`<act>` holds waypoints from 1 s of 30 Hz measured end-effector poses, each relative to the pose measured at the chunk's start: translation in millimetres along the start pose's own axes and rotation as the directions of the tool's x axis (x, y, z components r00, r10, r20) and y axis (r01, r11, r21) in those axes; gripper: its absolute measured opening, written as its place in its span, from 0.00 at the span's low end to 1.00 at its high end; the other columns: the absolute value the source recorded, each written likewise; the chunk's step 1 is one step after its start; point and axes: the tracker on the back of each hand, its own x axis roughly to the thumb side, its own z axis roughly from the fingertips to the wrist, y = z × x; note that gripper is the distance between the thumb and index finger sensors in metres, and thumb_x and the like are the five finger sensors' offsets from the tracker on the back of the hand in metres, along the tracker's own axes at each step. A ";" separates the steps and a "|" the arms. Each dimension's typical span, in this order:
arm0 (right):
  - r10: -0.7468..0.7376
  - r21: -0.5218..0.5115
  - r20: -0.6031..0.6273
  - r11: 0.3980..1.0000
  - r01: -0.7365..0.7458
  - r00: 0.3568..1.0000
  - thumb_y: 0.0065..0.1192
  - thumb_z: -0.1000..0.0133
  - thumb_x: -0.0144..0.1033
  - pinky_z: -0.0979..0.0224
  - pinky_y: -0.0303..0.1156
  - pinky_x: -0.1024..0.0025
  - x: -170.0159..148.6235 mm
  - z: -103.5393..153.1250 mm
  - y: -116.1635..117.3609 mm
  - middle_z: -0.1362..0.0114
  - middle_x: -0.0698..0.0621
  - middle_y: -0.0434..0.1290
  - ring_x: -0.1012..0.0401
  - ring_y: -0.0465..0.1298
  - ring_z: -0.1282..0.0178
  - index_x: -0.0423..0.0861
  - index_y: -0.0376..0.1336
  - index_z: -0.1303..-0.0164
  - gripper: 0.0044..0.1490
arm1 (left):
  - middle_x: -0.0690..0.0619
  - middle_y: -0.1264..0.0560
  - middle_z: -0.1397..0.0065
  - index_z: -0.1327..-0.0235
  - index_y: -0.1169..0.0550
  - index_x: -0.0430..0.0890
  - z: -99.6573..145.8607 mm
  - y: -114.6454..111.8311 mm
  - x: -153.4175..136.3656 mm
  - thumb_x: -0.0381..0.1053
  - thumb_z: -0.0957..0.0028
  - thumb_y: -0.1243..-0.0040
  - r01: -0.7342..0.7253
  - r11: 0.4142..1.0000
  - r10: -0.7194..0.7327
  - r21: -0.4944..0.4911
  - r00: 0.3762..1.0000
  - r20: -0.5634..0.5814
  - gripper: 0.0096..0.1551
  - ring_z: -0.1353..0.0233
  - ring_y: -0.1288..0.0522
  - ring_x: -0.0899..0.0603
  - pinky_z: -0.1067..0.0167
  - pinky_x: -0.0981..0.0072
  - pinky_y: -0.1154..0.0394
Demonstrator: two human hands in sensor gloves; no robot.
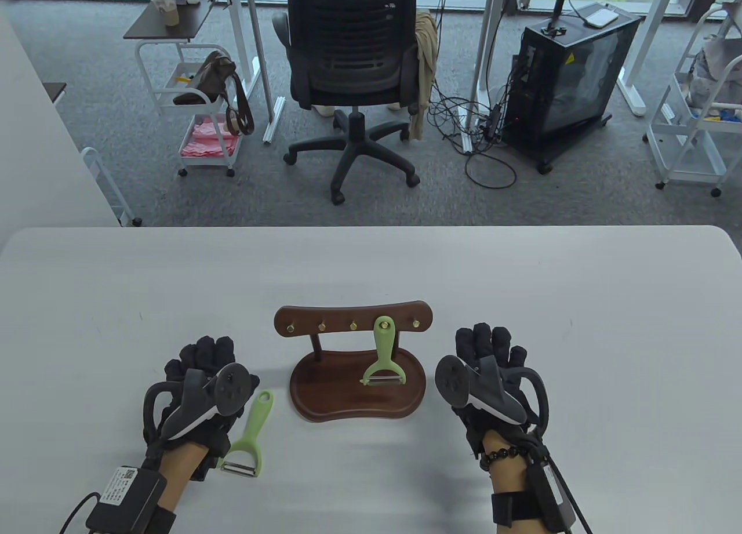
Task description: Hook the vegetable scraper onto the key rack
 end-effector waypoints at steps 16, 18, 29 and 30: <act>-0.005 0.028 -0.005 1.000 0.006 1.000 0.52 0.37 0.49 0.27 0.45 0.20 -0.6 0.0 -0.8 0.16 0.21 0.39 0.22 0.42 0.20 0.27 0.41 0.15 0.53 | 0.30 0.30 0.27 0.22 0.36 0.29 -6.4 -34.1 32.4 0.66 0.40 0.49 0.072 0.913 -0.077 -0.402 0.997 0.002 0.49 0.33 0.23 0.27 0.35 0.27 0.31; -0.009 0.033 -0.006 0.999 0.010 1.000 0.52 0.37 0.49 0.27 0.45 0.20 -0.3 -0.1 -0.3 0.16 0.21 0.39 0.22 0.42 0.20 0.26 0.41 0.15 0.54 | 0.30 0.28 0.29 0.23 0.35 0.29 -6.8 -42.2 39.7 0.66 0.40 0.50 0.112 0.894 -0.124 -0.434 0.992 0.000 0.49 0.34 0.22 0.28 0.35 0.27 0.31; -0.004 0.036 -0.009 0.999 0.005 1.000 0.52 0.36 0.48 0.27 0.45 0.19 0.5 -0.6 0.1 0.16 0.20 0.39 0.21 0.43 0.21 0.25 0.40 0.16 0.54 | 0.33 0.24 0.33 0.26 0.31 0.30 -11.5 -64.3 51.2 0.66 0.40 0.48 0.219 0.829 -0.253 -0.515 0.967 0.004 0.46 0.37 0.19 0.31 0.37 0.30 0.28; -0.005 0.035 -0.009 0.999 0.005 1.000 0.52 0.36 0.48 0.27 0.45 0.20 0.5 -0.6 0.2 0.16 0.20 0.39 0.21 0.43 0.21 0.25 0.40 0.15 0.54 | 0.35 0.24 0.33 0.27 0.30 0.30 -11.7 -64.8 50.6 0.66 0.41 0.49 0.219 0.828 -0.253 -0.516 0.967 0.005 0.46 0.38 0.19 0.32 0.37 0.30 0.27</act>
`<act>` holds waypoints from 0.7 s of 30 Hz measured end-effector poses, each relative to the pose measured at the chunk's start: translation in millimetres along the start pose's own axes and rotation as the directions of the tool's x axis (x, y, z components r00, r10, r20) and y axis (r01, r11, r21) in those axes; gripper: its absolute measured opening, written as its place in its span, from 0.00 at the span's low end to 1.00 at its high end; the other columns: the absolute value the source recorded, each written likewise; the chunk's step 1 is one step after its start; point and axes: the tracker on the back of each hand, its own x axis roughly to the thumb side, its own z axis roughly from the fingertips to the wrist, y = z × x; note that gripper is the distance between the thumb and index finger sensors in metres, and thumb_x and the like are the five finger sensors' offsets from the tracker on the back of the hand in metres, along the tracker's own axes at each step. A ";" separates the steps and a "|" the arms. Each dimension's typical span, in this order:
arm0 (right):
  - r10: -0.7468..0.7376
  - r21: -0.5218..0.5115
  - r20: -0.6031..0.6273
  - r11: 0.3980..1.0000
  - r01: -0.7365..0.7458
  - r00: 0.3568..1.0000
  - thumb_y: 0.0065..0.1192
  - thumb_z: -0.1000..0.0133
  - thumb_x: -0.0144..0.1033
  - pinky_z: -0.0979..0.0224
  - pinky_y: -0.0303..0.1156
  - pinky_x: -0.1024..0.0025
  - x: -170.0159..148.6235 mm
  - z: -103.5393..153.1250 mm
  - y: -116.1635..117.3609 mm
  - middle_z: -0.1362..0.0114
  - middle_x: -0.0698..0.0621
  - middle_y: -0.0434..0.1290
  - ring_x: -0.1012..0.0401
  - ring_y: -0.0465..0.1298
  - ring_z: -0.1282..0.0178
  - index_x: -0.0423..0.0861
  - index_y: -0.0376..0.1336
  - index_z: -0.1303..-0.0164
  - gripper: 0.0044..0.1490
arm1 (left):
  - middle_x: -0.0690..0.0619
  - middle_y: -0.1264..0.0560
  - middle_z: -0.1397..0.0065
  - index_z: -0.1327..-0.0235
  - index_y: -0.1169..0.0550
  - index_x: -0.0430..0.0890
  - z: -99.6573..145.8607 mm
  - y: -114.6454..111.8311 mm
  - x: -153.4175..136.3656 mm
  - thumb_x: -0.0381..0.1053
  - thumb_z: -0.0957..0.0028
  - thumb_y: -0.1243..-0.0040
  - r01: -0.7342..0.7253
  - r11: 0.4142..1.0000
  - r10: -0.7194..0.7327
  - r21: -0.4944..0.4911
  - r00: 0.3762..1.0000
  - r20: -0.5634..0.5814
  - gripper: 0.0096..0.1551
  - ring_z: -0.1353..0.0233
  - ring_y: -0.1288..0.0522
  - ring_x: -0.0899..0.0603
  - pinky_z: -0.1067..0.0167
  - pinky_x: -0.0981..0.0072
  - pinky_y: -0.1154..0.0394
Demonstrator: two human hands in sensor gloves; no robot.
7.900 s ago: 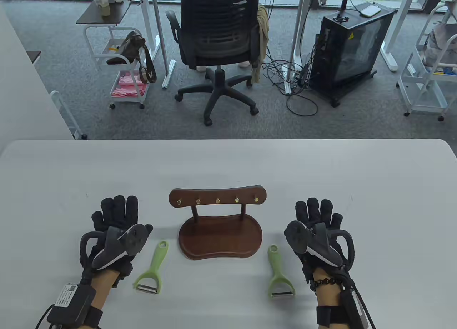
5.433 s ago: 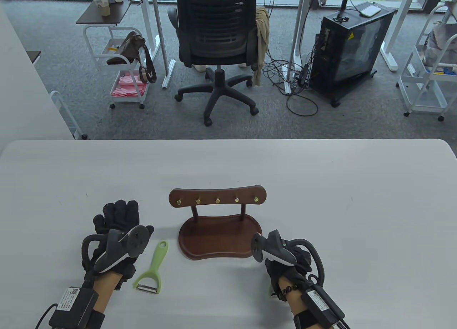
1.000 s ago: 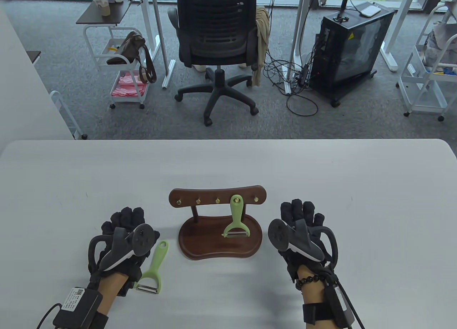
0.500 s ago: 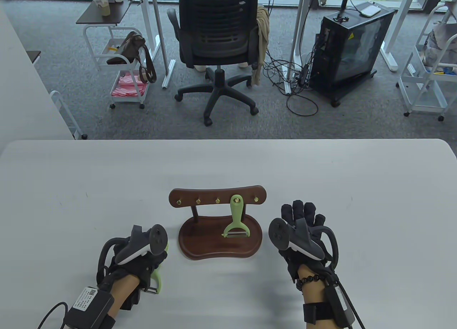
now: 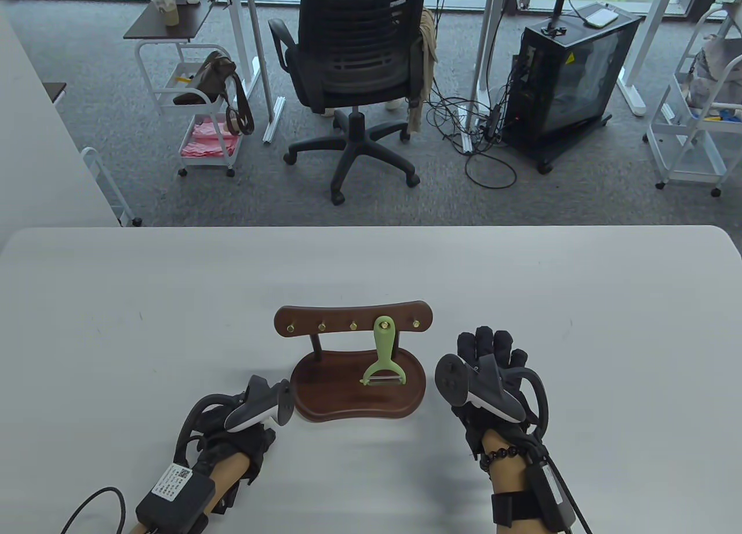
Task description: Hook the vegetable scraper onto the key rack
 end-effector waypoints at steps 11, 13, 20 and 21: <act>0.001 -0.001 -0.001 1.000 -0.001 1.000 0.52 0.36 0.48 0.27 0.46 0.19 0.3 0.1 0.0 0.16 0.20 0.39 0.21 0.43 0.21 0.25 0.40 0.16 0.54 | 0.39 0.19 0.41 0.34 0.25 0.32 -0.8 -0.4 0.3 0.62 0.41 0.44 -0.020 0.999 0.020 0.046 1.000 0.002 0.38 0.44 0.14 0.37 0.39 0.35 0.23; 0.001 0.001 -0.001 1.000 -0.001 1.000 0.52 0.36 0.48 0.27 0.46 0.20 0.5 -0.1 0.3 0.16 0.20 0.39 0.21 0.43 0.21 0.25 0.41 0.16 0.54 | 0.40 0.18 0.41 0.34 0.25 0.32 -1.4 -1.0 0.4 0.61 0.41 0.44 -0.025 0.999 0.025 0.047 1.000 0.004 0.38 0.45 0.14 0.38 0.39 0.35 0.23; 0.003 0.005 0.000 1.000 -0.003 1.000 0.52 0.36 0.47 0.27 0.46 0.19 1.0 0.2 0.3 0.17 0.20 0.39 0.21 0.43 0.21 0.25 0.41 0.16 0.53 | 0.40 0.18 0.43 0.36 0.24 0.31 -2.5 -1.5 0.1 0.60 0.40 0.43 -0.050 0.998 0.049 0.046 0.999 0.019 0.36 0.47 0.14 0.38 0.40 0.35 0.23; 0.004 0.005 -0.001 1.000 -0.004 1.000 0.52 0.36 0.47 0.27 0.46 0.20 1.1 0.2 0.2 0.16 0.20 0.39 0.21 0.43 0.21 0.25 0.41 0.16 0.53 | 0.41 0.18 0.43 0.36 0.24 0.32 -3.0 -1.8 -1.0 0.60 0.41 0.43 -0.058 0.997 0.057 0.054 0.998 0.025 0.36 0.47 0.14 0.38 0.40 0.36 0.22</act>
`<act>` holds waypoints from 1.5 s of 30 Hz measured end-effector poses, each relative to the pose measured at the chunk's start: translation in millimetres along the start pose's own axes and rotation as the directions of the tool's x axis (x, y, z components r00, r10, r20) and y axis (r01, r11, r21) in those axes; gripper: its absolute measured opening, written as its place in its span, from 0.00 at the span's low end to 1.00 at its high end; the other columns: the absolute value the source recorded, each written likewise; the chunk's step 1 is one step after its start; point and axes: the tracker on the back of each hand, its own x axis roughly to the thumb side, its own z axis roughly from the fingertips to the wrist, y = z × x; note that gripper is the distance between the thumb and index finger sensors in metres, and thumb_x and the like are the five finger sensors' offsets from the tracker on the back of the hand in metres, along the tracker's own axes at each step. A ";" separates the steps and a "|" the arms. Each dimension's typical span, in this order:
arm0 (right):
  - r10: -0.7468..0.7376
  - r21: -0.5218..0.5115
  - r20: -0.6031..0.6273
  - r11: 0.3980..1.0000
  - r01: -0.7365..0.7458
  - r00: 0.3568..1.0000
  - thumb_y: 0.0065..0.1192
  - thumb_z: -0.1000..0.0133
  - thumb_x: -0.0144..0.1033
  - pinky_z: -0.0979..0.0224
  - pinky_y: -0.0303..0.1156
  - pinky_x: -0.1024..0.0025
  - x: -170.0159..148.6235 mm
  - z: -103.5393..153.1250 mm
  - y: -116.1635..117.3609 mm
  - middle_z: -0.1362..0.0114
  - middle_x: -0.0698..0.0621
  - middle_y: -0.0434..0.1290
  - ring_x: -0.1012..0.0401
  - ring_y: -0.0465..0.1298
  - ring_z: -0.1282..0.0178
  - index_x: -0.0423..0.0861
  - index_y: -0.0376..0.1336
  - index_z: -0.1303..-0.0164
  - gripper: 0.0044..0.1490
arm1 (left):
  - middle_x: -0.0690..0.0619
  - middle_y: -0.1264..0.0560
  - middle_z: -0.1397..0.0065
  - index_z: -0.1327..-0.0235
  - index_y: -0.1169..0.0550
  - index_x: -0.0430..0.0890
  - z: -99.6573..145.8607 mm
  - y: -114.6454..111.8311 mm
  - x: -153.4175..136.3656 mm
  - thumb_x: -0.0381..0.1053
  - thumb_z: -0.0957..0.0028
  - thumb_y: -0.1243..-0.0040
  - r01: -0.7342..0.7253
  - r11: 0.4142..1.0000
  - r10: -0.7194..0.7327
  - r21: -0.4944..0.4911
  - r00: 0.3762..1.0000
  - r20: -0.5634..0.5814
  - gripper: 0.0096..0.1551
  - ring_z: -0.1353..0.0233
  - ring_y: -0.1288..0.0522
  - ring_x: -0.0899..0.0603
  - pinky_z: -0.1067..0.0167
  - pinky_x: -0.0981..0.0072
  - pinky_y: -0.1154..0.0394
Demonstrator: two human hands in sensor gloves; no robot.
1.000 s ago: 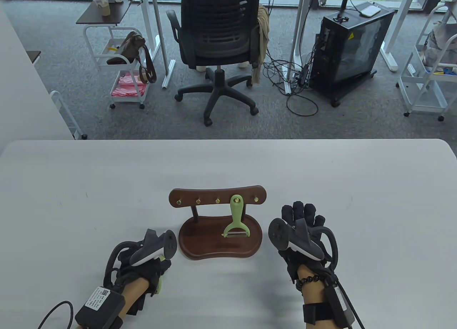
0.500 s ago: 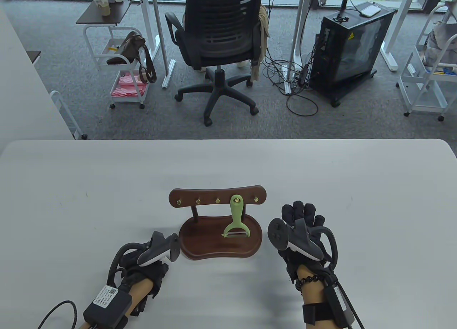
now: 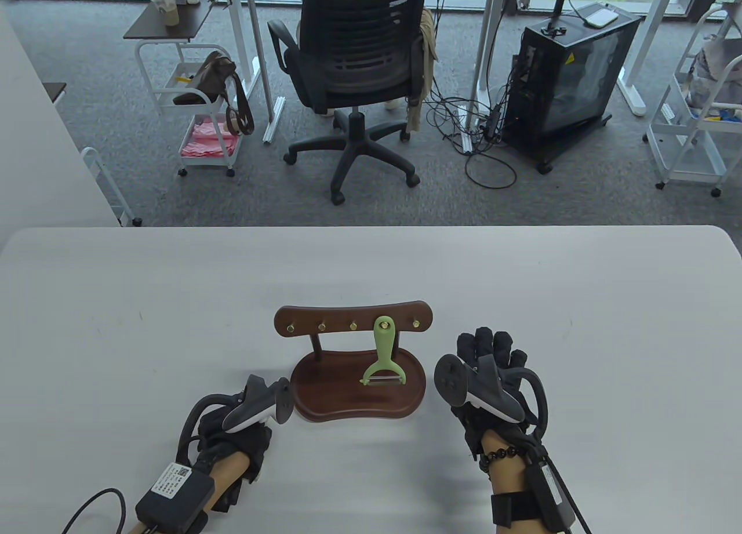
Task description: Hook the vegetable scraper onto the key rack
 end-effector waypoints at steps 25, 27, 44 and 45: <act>-0.023 -0.022 -0.018 1.000 0.022 1.000 0.52 0.36 0.47 0.27 0.45 0.19 -4.3 -0.4 -2.0 0.17 0.20 0.40 0.21 0.43 0.21 0.24 0.41 0.16 0.53 | 0.42 0.19 0.43 0.37 0.26 0.33 52.2 55.3 -44.6 0.62 0.43 0.48 -0.318 0.809 0.305 0.494 0.946 0.109 0.37 0.47 0.14 0.40 0.40 0.35 0.22; -0.024 -0.024 -0.018 0.999 0.024 1.000 0.52 0.36 0.47 0.27 0.46 0.19 -4.9 -0.6 -2.1 0.17 0.20 0.40 0.21 0.43 0.21 0.25 0.41 0.16 0.53 | 0.43 0.19 0.44 0.37 0.26 0.33 61.1 60.2 -48.7 0.62 0.43 0.49 -0.358 0.751 0.337 0.554 0.930 0.144 0.37 0.47 0.14 0.41 0.40 0.35 0.22; -0.053 -0.039 -0.024 0.998 0.052 0.998 0.52 0.36 0.47 0.28 0.46 0.19 -10.6 -0.3 -5.1 0.17 0.19 0.40 0.20 0.44 0.21 0.24 0.41 0.16 0.53 | 0.44 0.18 0.47 0.40 0.24 0.35 89.1 89.0 -12.4 0.63 0.45 0.46 -0.298 0.638 0.221 0.710 0.954 0.202 0.37 0.52 0.13 0.43 0.43 0.39 0.19; -0.053 -0.040 -0.024 0.998 0.052 0.998 0.52 0.36 0.47 0.27 0.46 0.19 -10.6 -0.2 -5.2 0.17 0.19 0.40 0.20 0.44 0.21 0.24 0.41 0.16 0.53 | 0.44 0.17 0.47 0.40 0.24 0.35 88.1 89.4 -11.1 0.64 0.45 0.46 -0.281 0.643 0.208 0.712 0.959 0.190 0.37 0.52 0.13 0.43 0.43 0.39 0.19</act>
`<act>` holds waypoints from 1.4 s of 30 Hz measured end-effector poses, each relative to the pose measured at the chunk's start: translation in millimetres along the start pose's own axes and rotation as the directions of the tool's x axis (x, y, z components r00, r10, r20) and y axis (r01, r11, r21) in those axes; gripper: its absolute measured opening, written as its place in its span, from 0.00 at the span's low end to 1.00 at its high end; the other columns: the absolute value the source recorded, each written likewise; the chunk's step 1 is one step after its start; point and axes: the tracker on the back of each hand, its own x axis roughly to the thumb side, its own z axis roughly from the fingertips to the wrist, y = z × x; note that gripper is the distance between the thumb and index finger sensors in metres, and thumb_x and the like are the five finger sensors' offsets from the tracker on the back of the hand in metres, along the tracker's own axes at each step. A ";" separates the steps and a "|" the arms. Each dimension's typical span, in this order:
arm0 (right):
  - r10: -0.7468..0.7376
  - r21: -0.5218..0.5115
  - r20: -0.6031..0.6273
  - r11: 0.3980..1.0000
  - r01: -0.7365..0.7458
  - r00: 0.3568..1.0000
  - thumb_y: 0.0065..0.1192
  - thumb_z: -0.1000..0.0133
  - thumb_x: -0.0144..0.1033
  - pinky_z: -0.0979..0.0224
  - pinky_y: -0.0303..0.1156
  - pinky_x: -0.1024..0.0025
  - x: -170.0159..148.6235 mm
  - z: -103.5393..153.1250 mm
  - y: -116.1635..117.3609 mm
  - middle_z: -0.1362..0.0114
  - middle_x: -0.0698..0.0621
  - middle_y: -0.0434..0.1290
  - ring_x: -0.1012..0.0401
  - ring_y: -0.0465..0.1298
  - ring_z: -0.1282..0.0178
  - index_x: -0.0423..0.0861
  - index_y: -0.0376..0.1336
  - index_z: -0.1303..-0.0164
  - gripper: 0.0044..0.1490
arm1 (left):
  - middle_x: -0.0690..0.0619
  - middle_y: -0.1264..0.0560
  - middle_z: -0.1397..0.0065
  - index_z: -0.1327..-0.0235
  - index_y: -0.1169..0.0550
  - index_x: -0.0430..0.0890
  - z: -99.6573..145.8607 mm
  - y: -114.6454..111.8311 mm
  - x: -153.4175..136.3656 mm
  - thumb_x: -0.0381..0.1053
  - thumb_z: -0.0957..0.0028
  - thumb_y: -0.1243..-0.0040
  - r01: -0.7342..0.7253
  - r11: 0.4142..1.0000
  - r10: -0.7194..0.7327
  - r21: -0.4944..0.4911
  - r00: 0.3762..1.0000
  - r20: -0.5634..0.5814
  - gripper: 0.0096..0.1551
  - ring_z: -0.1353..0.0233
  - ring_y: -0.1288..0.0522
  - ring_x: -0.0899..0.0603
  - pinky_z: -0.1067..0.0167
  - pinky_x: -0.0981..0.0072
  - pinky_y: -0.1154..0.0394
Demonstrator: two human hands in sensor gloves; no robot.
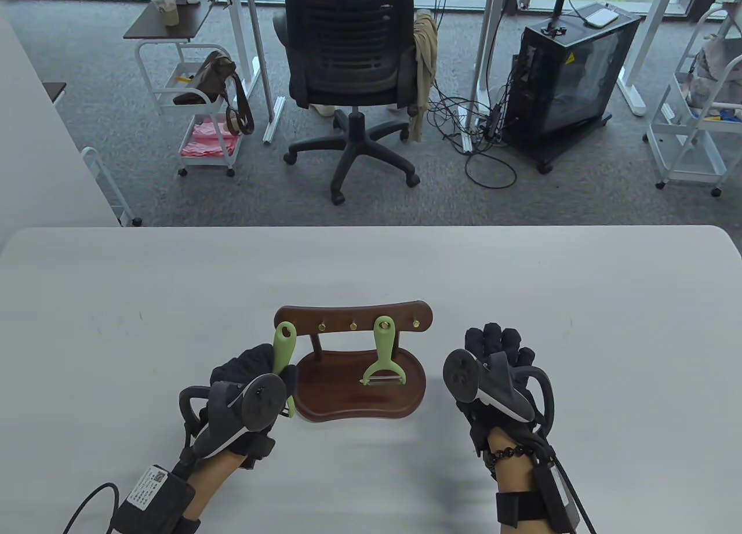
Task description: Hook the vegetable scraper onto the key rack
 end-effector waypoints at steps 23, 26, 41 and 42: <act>-0.018 -0.007 0.007 1.000 0.018 1.000 0.52 0.36 0.47 0.28 0.46 0.19 -1.3 0.5 -1.0 0.17 0.19 0.40 0.20 0.44 0.21 0.24 0.42 0.16 0.53 | 0.46 0.16 0.50 0.42 0.22 0.36 -19.2 -26.3 5.5 0.65 0.46 0.44 0.037 0.997 -0.041 -0.063 0.997 -0.063 0.36 0.55 0.12 0.45 0.45 0.41 0.18; -0.016 -0.004 0.007 1.000 0.016 1.000 0.52 0.36 0.47 0.28 0.46 0.19 -0.6 1.0 -1.8 0.17 0.19 0.40 0.20 0.44 0.21 0.24 0.42 0.16 0.53 | 0.47 0.16 0.49 0.42 0.22 0.37 -19.5 -27.4 4.4 0.65 0.45 0.43 0.003 0.997 -0.009 -0.075 0.997 -0.080 0.36 0.54 0.12 0.46 0.44 0.42 0.18; -0.008 0.013 0.005 1.000 0.008 1.000 0.52 0.36 0.47 0.27 0.46 0.19 0.0 1.3 -1.8 0.17 0.19 0.40 0.20 0.44 0.21 0.24 0.42 0.16 0.53 | 0.44 0.18 0.41 0.35 0.24 0.36 -20.5 -35.6 -8.1 0.64 0.44 0.43 -0.129 0.987 0.116 -0.097 0.985 -0.128 0.38 0.46 0.12 0.42 0.40 0.39 0.21; -0.008 0.013 0.005 1.000 0.008 1.000 0.52 0.36 0.47 0.27 0.46 0.19 0.1 1.3 -1.9 0.17 0.19 0.40 0.20 0.44 0.21 0.24 0.42 0.16 0.53 | 0.43 0.18 0.40 0.34 0.25 0.36 -19.9 -35.6 -8.4 0.64 0.44 0.43 -0.132 0.987 0.120 -0.095 0.985 -0.124 0.38 0.45 0.13 0.41 0.40 0.38 0.21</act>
